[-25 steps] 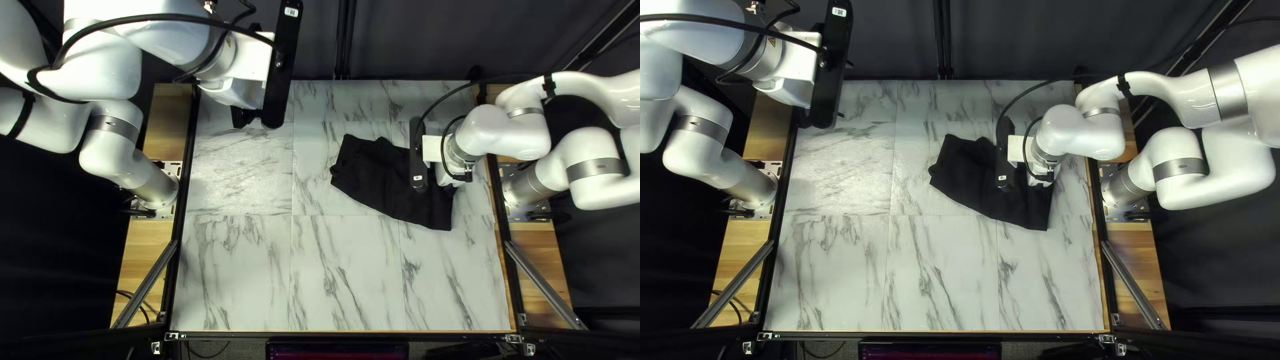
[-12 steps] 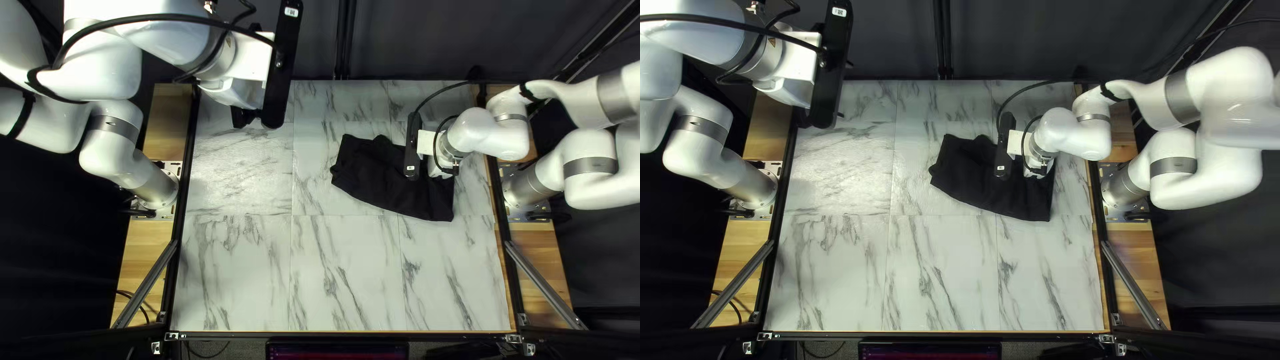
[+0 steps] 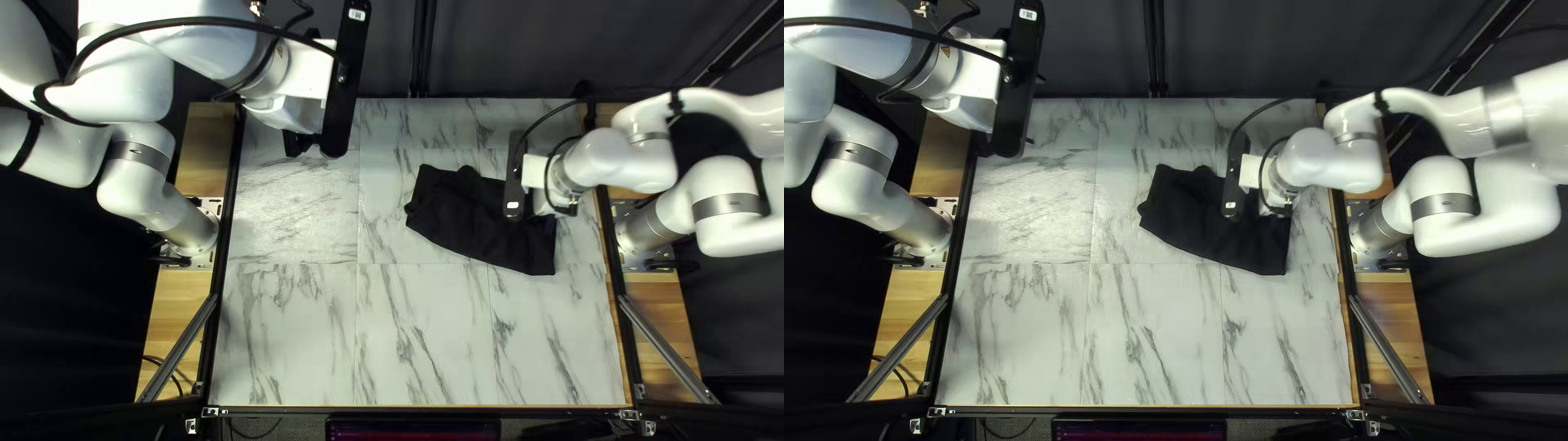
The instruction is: Fold t-shirt
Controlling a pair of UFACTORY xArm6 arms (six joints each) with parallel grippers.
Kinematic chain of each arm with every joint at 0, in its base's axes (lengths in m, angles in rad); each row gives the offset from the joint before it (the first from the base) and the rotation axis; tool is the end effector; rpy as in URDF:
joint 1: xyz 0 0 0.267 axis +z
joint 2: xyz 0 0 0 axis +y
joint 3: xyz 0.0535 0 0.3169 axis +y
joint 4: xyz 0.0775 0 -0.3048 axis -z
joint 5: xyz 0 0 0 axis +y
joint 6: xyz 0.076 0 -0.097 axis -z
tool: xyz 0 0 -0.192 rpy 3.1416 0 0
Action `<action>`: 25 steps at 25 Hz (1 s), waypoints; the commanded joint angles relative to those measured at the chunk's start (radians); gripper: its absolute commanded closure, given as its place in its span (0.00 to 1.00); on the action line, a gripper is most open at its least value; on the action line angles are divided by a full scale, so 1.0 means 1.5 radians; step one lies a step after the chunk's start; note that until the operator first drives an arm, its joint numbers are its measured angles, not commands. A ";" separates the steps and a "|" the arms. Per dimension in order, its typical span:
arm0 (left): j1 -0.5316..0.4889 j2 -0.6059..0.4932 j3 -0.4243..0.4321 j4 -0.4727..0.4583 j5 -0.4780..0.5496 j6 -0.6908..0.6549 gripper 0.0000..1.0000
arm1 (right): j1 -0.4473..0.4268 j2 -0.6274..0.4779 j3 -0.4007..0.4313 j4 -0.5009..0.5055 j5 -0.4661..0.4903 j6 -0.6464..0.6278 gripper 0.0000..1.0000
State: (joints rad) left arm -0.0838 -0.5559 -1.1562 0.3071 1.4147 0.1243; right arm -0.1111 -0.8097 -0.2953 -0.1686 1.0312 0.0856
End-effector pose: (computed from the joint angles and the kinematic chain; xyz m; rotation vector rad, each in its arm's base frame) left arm 0.3304 0.0553 0.4427 -2.7832 0.2939 -0.4103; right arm 0.2078 -0.0585 0.1767 2.9861 -0.1723 0.1075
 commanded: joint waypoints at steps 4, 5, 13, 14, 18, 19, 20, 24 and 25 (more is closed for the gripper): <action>0.000 0.000 0.000 0.000 0.000 0.000 0.00 | -0.102 -0.138 -0.105 0.062 0.215 -0.126 0.00; 0.000 0.000 0.000 0.000 0.000 0.000 0.00 | -0.107 -0.149 -0.119 0.069 0.236 -0.131 0.00; 0.000 0.000 0.000 0.000 0.000 0.000 0.00 | 0.030 -0.183 -0.267 0.040 0.412 0.024 0.00; 0.000 0.000 0.000 0.000 0.000 0.000 0.00 | 0.030 -0.183 -0.267 0.040 0.412 0.024 0.00; 0.000 0.000 0.000 0.000 0.000 0.000 0.00 | 0.030 -0.183 -0.267 0.040 0.412 0.024 0.00; 0.000 0.000 0.000 0.000 0.000 0.000 0.00 | 0.030 -0.183 -0.267 0.040 0.412 0.024 0.00; 0.000 0.000 0.000 0.000 0.000 0.000 0.00 | 0.030 -0.183 -0.267 0.040 0.412 0.024 0.00; 0.000 0.000 0.000 0.000 0.000 0.000 0.00 | 0.030 -0.183 -0.267 0.040 0.412 0.024 0.00; 0.000 0.000 0.000 0.000 0.000 0.000 0.00 | 0.030 -0.183 -0.267 0.040 0.412 0.024 0.00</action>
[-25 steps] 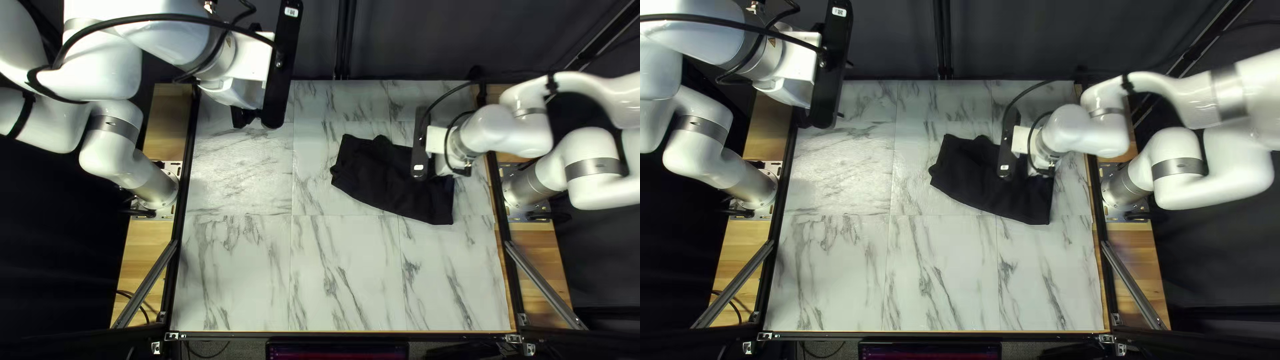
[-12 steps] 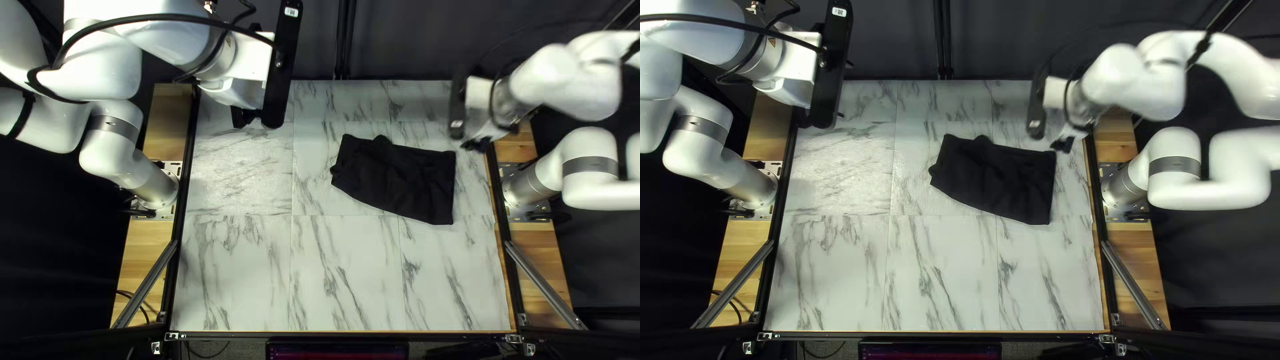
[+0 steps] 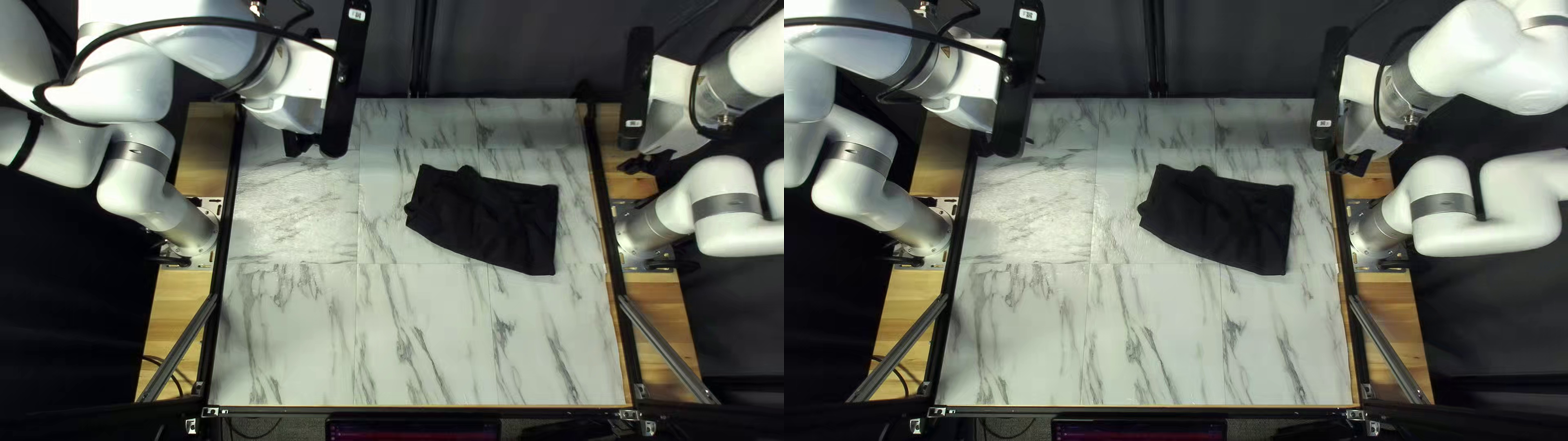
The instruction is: Fold t-shirt
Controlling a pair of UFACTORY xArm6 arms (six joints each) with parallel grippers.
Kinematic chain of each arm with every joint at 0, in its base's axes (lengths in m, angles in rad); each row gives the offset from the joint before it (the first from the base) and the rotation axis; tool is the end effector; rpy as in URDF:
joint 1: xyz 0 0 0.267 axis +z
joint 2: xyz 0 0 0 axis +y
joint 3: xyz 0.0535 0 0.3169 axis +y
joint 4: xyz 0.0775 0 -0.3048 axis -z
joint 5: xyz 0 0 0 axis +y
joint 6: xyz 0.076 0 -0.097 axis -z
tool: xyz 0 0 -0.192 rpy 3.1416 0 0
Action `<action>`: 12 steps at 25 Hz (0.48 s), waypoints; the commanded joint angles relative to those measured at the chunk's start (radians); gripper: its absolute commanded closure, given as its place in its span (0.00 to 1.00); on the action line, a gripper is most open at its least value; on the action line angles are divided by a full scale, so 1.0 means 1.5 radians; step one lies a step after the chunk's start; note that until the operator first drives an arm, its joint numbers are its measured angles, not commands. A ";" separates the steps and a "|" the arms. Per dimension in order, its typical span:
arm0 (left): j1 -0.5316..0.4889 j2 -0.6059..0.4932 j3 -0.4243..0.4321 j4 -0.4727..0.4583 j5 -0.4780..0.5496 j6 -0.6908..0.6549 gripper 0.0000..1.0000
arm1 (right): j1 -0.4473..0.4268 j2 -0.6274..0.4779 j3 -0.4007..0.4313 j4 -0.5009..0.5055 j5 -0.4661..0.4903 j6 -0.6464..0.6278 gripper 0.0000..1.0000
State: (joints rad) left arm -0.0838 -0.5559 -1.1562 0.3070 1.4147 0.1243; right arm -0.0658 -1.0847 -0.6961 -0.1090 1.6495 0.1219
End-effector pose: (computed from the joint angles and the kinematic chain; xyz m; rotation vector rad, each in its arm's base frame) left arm 0.3304 0.0552 0.4427 -2.7833 0.2939 -0.4103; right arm 0.1372 -0.0411 0.3268 3.0150 -0.3077 0.2038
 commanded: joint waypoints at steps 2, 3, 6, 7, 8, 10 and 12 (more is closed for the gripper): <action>0.000 0.000 0.000 0.000 0.000 0.000 0.00 | 0.000 0.000 0.000 0.000 0.000 0.000 0.00; 0.000 0.000 0.000 0.000 0.000 0.000 0.00 | 0.000 0.000 0.000 0.000 0.000 0.000 0.00; 0.025 0.029 0.042 -0.022 -0.114 0.026 0.00 | 0.000 0.000 0.000 0.000 0.000 0.000 0.00; 0.035 0.045 0.055 -0.030 -0.153 0.037 0.00 | 0.000 0.000 0.000 0.000 0.000 0.000 0.00; 0.060 0.090 0.078 -0.050 -0.237 0.061 0.00 | 0.000 0.000 0.000 0.000 0.000 0.000 0.00; 0.084 0.134 0.103 -0.074 -0.321 0.086 0.00 | 0.000 0.000 0.000 0.000 0.000 0.000 0.00; 0.107 0.174 0.123 -0.090 -0.392 0.106 0.00 | 0.000 0.000 0.000 0.000 0.000 0.000 0.00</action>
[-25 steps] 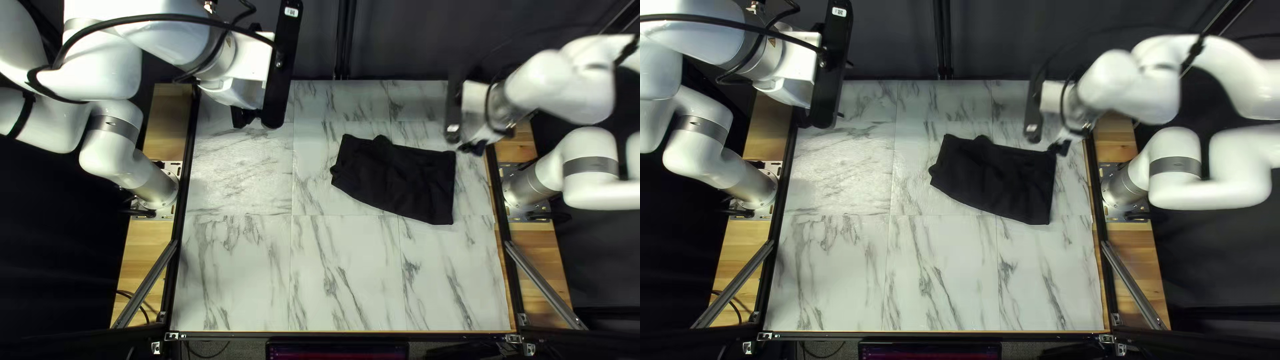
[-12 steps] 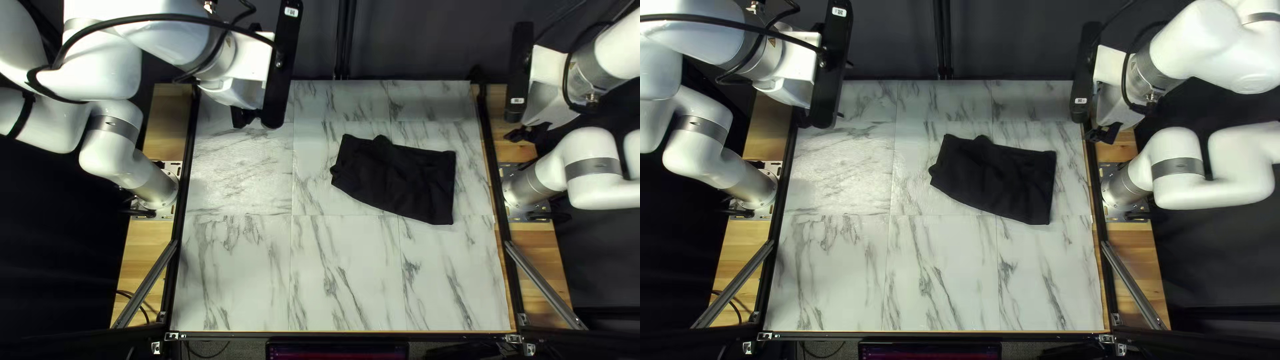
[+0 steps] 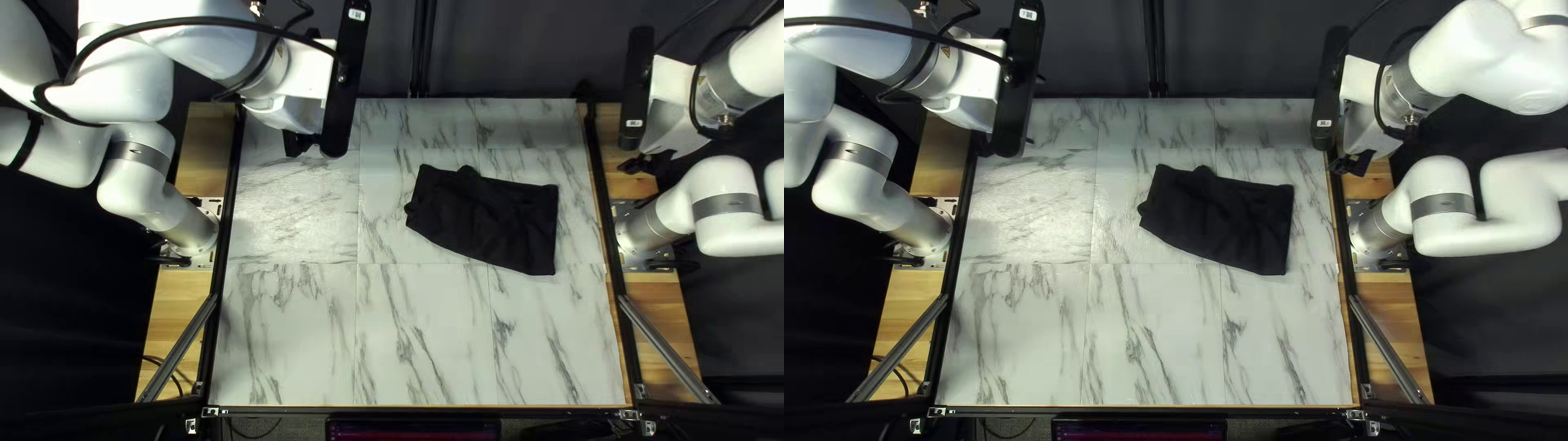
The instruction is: Fold t-shirt
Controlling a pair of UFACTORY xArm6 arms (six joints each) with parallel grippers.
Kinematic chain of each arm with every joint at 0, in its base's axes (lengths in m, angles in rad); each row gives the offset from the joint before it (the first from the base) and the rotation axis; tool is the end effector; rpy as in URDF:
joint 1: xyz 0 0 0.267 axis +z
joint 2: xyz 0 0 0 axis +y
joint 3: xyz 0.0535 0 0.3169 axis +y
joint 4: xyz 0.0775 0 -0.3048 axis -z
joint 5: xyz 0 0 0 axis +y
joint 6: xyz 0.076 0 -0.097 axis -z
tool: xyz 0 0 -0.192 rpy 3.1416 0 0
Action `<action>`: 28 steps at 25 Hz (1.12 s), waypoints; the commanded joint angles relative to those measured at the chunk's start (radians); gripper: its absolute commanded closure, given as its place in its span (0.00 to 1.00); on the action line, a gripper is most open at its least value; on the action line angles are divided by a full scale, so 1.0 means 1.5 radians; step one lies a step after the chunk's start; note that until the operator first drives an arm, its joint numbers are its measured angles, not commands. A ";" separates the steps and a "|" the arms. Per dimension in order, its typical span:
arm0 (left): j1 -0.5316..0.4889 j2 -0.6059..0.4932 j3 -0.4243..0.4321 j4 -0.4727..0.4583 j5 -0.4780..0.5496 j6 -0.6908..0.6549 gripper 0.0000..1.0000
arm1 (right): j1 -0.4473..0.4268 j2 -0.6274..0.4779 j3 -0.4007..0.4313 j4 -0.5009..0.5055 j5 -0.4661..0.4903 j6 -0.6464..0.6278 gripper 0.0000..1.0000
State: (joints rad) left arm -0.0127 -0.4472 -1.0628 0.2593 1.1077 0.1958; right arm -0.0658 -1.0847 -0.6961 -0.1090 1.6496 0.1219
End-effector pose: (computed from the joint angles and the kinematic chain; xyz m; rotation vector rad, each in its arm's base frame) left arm 0.4044 0.0525 0.4060 -2.7779 0.3878 -0.5363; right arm 0.1371 -0.0411 0.3268 3.0150 -0.3077 0.2036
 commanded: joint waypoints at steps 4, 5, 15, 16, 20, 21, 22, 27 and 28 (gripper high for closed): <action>0.106 0.194 0.095 -0.111 -0.333 0.113 0.00 | 0.000 0.000 0.000 0.000 0.000 0.000 0.00; 0.110 0.213 0.094 -0.120 -0.352 0.122 0.00 | 0.000 0.000 0.000 0.000 0.000 0.000 0.00; 0.146 0.407 -0.002 -0.261 -0.416 0.291 0.00 | 0.000 0.000 0.000 0.000 0.000 0.000 0.00; 0.146 0.407 -0.002 -0.261 -0.416 0.291 0.00 | 0.000 0.000 0.000 0.000 0.000 0.000 0.00; 0.153 0.454 -0.044 -0.269 -0.420 0.303 0.00 | 0.000 0.000 0.000 0.000 0.000 0.000 0.00; 0.161 0.490 -0.079 -0.274 -0.415 0.311 0.00 | 0.000 0.000 0.000 0.000 0.000 0.000 0.00; 0.165 0.507 -0.094 -0.276 -0.413 0.315 0.00 | 0.000 0.000 0.000 0.000 0.000 0.000 0.00; 0.188 0.589 -0.158 -0.294 -0.404 0.338 0.00 | 0.000 0.000 0.000 0.000 0.000 0.000 0.00; 0.191 0.610 -0.172 -0.300 -0.405 0.342 0.00 | 0.000 0.000 0.000 0.000 0.000 0.000 0.00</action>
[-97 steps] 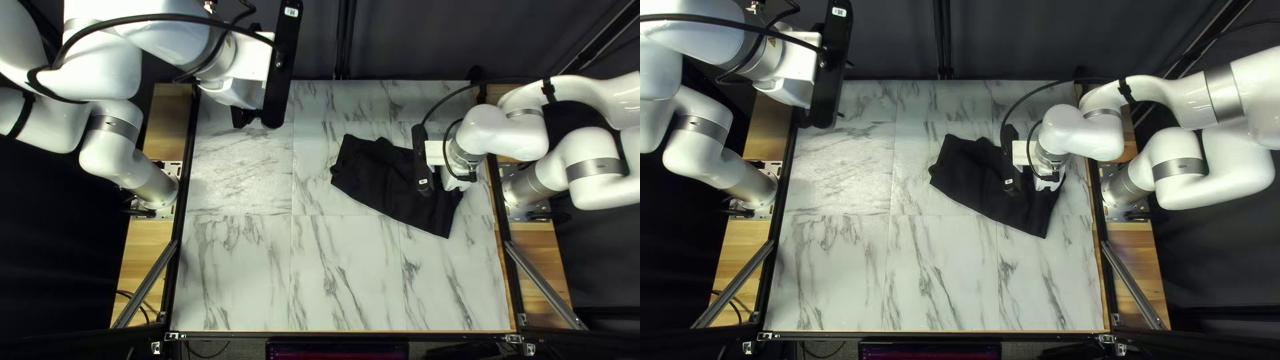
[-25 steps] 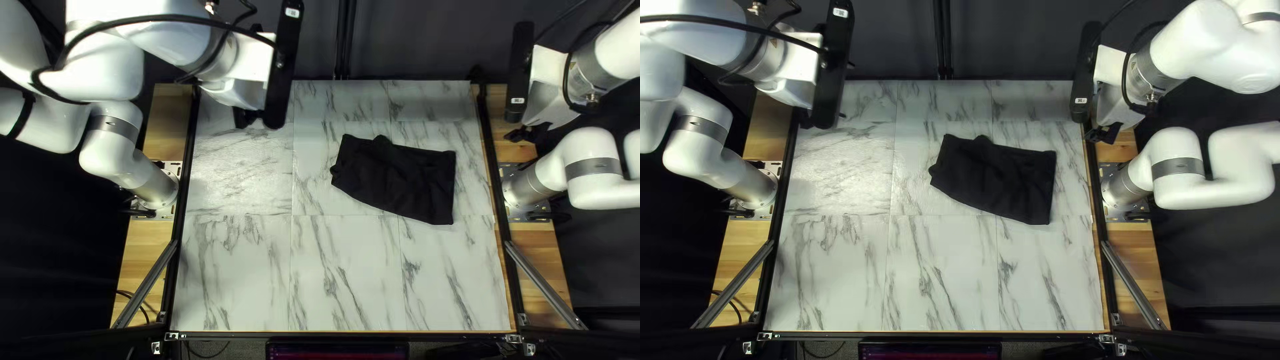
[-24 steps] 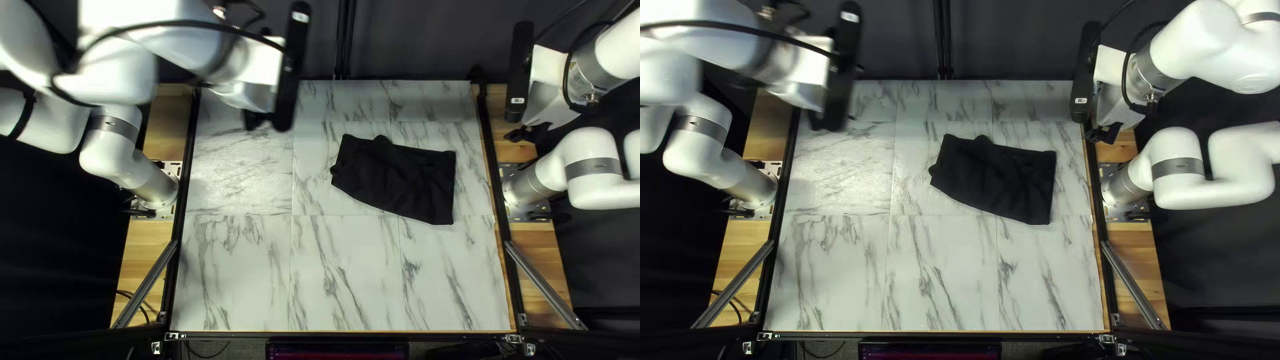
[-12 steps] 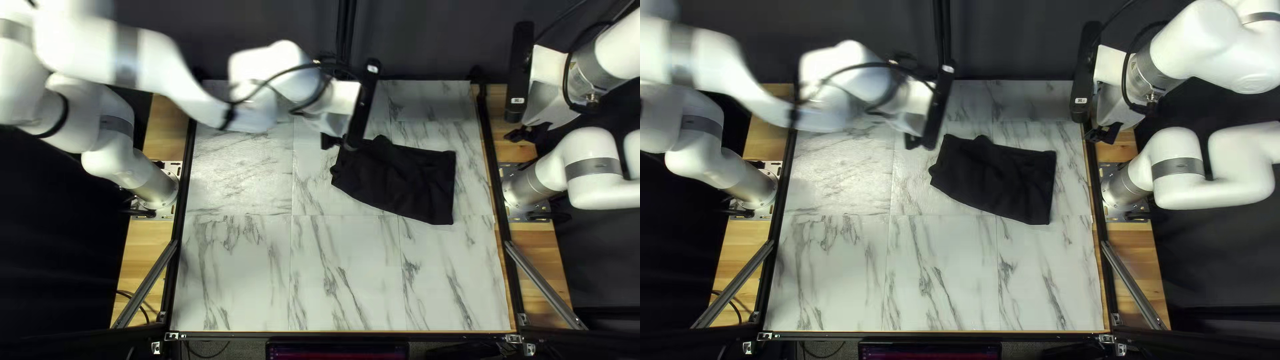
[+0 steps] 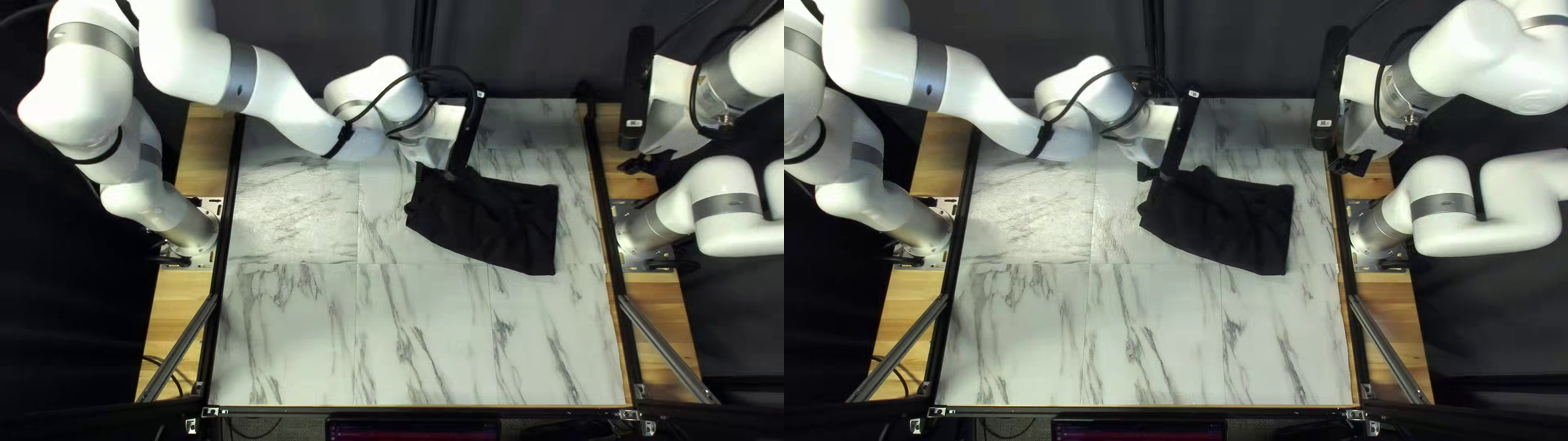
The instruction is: Fold t-shirt
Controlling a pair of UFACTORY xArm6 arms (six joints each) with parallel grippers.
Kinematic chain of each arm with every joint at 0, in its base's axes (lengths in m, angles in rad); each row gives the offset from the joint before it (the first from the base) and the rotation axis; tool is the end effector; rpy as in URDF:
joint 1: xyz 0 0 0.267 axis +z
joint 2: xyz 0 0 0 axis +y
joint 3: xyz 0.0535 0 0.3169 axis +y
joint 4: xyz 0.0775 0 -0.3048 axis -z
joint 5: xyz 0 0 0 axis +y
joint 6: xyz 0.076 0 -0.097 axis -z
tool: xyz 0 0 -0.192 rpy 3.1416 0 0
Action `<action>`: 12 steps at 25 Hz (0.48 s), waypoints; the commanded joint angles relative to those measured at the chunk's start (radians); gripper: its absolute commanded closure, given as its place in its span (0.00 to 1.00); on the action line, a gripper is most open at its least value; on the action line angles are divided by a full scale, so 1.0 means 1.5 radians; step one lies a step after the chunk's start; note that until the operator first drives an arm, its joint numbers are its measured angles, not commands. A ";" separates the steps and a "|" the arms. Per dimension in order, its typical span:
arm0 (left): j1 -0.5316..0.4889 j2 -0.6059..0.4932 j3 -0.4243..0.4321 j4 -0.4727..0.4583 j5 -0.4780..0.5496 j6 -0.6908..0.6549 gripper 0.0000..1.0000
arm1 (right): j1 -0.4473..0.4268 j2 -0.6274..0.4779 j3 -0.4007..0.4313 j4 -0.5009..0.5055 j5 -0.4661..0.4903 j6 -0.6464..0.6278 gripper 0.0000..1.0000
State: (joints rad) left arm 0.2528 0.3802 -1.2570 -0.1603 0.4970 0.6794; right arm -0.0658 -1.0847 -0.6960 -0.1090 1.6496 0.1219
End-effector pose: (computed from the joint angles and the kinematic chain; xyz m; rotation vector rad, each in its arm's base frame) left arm 0.6123 0.1465 0.1665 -2.9729 0.4497 -0.5852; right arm 0.1371 -0.0411 0.3268 3.0150 -0.3077 0.2035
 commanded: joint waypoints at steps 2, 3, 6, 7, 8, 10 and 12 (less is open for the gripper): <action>0.014 0.084 -0.061 -0.030 0.002 0.024 0.00 | 0.000 0.000 0.000 0.000 0.000 0.000 0.00; 0.012 0.098 -0.070 -0.035 0.002 0.026 0.00 | 0.000 0.000 0.000 0.000 0.000 0.000 0.00; 0.007 0.116 -0.082 -0.049 0.004 0.031 0.00 | 0.000 0.000 0.000 0.000 0.000 0.000 0.00; 0.006 0.120 -0.086 -0.051 0.006 0.031 0.00 | 0.000 0.000 0.000 0.000 0.000 0.000 0.00; 0.004 0.126 -0.092 -0.055 0.010 0.031 0.00 | 0.000 0.000 0.000 0.000 0.000 0.000 0.00; 0.004 0.140 -0.106 -0.061 0.019 0.035 0.00 | 0.000 0.000 0.000 0.000 0.000 0.000 0.00; 0.006 0.151 -0.119 -0.065 0.027 0.038 0.00 | 0.000 0.000 0.000 0.000 0.000 0.000 0.00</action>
State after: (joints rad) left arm 0.2594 0.5884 -1.4154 -0.2490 0.5233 0.7306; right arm -0.0658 -1.0847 -0.6960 -0.1090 1.6496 0.1219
